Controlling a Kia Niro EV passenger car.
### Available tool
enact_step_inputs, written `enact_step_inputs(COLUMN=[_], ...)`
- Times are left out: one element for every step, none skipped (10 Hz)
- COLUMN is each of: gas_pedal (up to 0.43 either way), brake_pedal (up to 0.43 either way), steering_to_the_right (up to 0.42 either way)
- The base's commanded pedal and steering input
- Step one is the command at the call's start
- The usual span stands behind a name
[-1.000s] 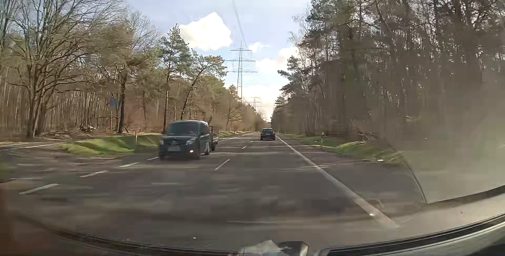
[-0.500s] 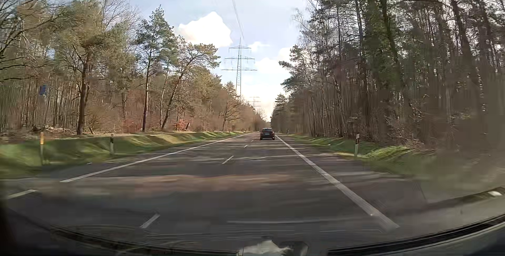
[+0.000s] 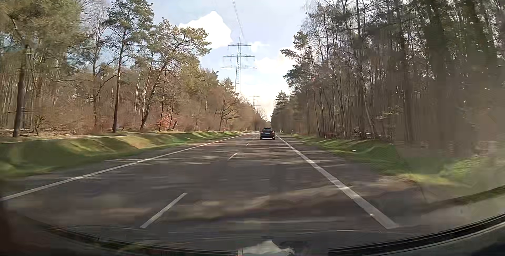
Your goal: Follow the waypoints while adhering to traffic rules and regulations
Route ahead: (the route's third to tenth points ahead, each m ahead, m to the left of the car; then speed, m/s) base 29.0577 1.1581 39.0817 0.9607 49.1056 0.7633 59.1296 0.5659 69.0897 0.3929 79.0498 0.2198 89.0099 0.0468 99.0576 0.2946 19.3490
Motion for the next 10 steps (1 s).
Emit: enact_step_inputs(gas_pedal=[0.240,0.240,0.240,0.240,0.240,0.240,0.240,0.240,0.240,0.240], brake_pedal=[0.000,0.000,0.000,0.000,0.000,0.000,0.000,0.000,0.000,0.000], steering_to_the_right=[0.000,0.000,0.000,0.000,0.000,0.000,0.000,0.001,0.001,0.001])
